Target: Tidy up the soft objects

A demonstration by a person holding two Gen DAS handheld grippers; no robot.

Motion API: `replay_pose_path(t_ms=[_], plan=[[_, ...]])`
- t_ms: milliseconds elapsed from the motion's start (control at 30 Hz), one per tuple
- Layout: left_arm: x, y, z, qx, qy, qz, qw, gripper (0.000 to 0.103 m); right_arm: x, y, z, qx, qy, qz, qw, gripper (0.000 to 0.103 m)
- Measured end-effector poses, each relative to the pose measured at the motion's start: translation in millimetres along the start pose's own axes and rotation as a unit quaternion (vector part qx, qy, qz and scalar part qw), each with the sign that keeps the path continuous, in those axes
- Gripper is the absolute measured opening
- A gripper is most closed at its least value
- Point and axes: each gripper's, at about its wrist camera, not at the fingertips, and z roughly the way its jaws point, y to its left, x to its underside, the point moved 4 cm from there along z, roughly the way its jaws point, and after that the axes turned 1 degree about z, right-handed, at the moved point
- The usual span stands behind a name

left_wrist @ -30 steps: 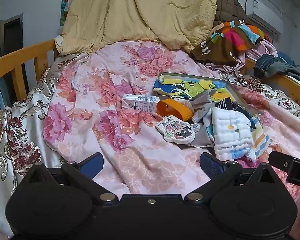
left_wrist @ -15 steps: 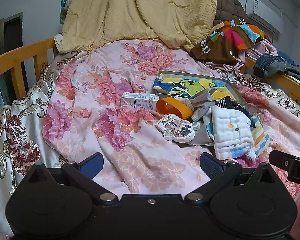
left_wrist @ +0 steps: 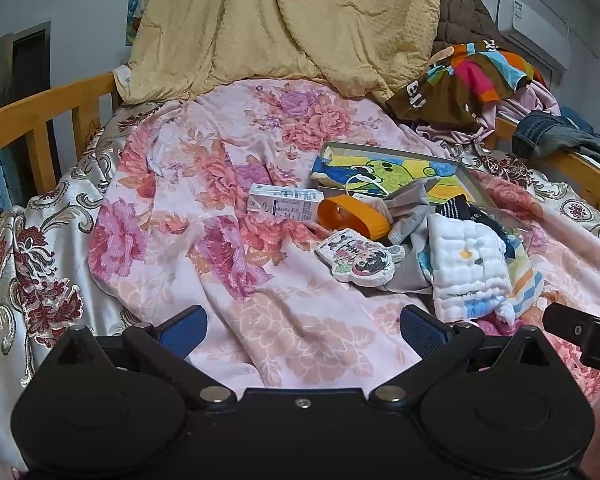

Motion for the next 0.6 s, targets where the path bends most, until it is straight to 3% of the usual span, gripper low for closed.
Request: replay_pose_path(t_ms=[600], plan=[[0.0, 2.1, 0.2, -0.001, 0.0, 0.0, 1.0, 0.102, 0.1, 0.3, 0.2, 0.001, 0.001, 0.0, 1.0, 0.103]])
